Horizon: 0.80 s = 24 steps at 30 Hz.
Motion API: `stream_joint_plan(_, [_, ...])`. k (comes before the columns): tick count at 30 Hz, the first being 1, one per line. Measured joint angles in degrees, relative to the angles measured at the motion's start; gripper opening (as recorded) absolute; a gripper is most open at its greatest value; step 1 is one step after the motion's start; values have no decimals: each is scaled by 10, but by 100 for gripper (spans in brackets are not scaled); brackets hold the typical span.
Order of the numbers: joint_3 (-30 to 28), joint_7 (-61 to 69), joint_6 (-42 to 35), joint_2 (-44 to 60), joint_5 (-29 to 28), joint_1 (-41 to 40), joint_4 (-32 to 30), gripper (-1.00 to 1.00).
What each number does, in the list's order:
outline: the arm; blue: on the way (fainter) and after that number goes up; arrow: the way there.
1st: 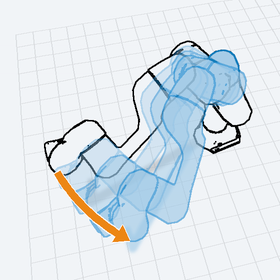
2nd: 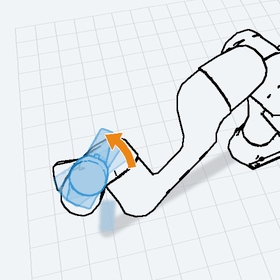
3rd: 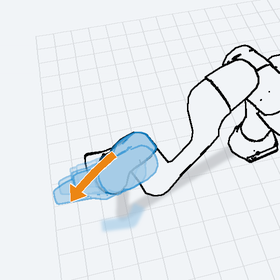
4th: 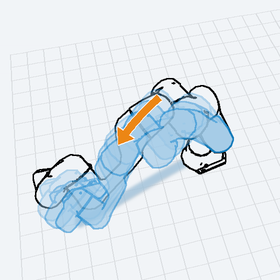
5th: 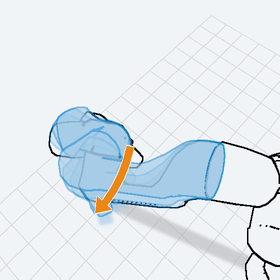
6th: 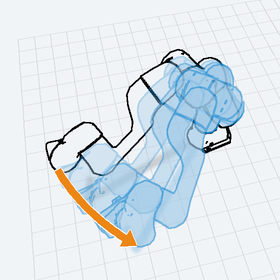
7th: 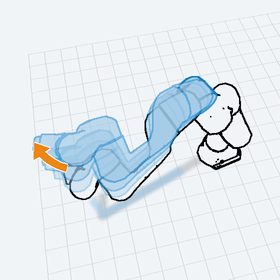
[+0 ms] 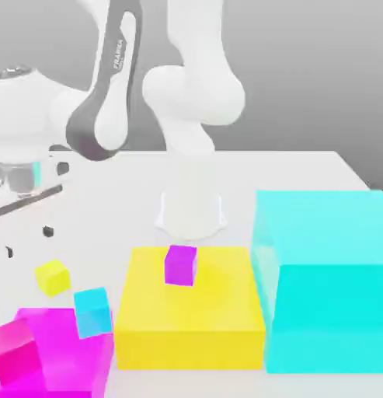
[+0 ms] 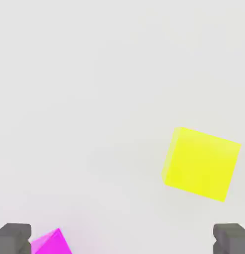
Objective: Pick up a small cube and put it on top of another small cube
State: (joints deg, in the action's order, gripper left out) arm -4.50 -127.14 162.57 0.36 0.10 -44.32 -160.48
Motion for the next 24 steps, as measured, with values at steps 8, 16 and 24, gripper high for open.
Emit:
stream_joint_plan(8, [32, -4, 124, 156, 38, -28, 15, -100])
stream_joint_plan(16, [31, -7, 118, 147, 34, -28, 13, -100])
stream_joint_plan(24, [32, -25, -13, 10, 9, 7, 8, -100])
